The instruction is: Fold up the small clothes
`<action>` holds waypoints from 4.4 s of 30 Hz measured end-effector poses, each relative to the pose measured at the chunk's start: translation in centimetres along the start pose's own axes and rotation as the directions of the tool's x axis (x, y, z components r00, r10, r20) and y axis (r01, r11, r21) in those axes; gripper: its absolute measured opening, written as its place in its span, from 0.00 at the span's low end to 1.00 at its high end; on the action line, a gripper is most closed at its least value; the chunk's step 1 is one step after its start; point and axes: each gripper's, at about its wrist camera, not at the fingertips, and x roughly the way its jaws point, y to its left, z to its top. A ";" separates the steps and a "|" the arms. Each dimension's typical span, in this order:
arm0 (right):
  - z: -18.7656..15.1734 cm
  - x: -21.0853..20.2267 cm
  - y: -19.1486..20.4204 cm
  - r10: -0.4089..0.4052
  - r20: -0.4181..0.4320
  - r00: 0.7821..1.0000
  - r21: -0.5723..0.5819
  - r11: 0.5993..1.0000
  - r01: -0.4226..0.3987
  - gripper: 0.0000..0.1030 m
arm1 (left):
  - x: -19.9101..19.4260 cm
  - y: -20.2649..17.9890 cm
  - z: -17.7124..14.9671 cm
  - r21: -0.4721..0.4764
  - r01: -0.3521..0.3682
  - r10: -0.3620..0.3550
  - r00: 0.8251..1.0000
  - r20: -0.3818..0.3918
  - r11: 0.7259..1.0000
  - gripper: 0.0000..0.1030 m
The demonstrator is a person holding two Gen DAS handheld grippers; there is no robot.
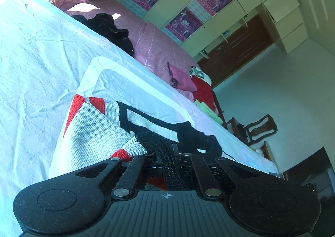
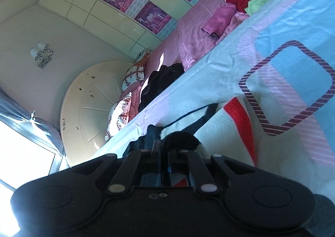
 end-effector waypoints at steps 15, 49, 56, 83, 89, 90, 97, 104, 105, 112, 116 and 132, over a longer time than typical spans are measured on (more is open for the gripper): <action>1.4 -2.2 -1.1 -0.011 0.130 0.991 -0.133 0.991 0.028 0.42 | -2.0 1.5 2.1 0.005 0.033 -0.034 0.985 0.172 0.999 0.96; 0.0 1.7 3.0 -0.086 -0.028 0.996 -0.576 0.816 0.055 0.52 | 2.8 -2.7 3.6 0.455 -0.117 0.184 0.977 -0.106 0.883 0.65; -0.6 5.1 3.9 -0.246 0.018 0.969 -0.644 0.738 0.199 0.17 | 2.9 -2.6 3.5 0.434 -0.152 0.209 0.974 -0.087 0.888 0.17; -7.3 3.4 10.1 -0.156 -0.014 0.988 -0.668 0.737 0.107 0.18 | -0.1 -10.9 -3.4 0.475 -0.221 0.162 0.973 0.162 0.852 0.34; -12.6 5.5 11.4 -0.222 0.001 0.975 -0.799 0.586 0.134 0.25 | 4.7 -13.6 -9.7 0.643 -0.265 0.256 0.961 0.110 0.719 0.67; -12.5 5.2 11.0 -0.240 0.038 0.970 -0.800 0.575 0.173 0.25 | 4.4 -12.6 -9.6 0.619 -0.251 0.236 0.966 0.108 0.744 0.67; -7.5 -0.6 4.5 -0.339 0.153 0.928 -0.667 0.657 0.350 0.17 | -1.0 -6.6 -7.1 0.538 -0.329 0.293 0.944 0.155 0.776 0.67; -9.4 -3.2 7.6 -0.276 0.143 0.950 -0.652 0.696 0.301 0.28 | -2.9 -10.7 -8.9 0.507 -0.318 0.264 0.948 0.179 0.801 0.67; -10.3 -3.3 8.4 -0.259 0.131 0.957 -0.659 0.699 0.279 0.28 | -2.9 -11.7 -9.8 0.515 -0.304 0.254 0.953 0.168 0.801 0.67; -16.8 -0.7 11.8 -0.231 0.009 0.973 -0.707 0.687 0.170 0.26 | -0.6 -14.3 -14.9 0.573 -0.275 0.262 0.959 0.107 0.772 0.67; -17.2 -0.9 10.4 -0.318 0.034 0.947 -0.730 0.640 0.241 0.21 | -2.1 -12.1 -15.0 0.588 -0.301 0.289 0.950 0.118 0.751 0.67; -15.2 -6.9 5.8 -0.451 0.129 0.883 -0.646 0.638 0.420 0.17 | -8.6 -6.4 -13.5 0.558 -0.365 0.345 0.927 0.146 0.745 0.67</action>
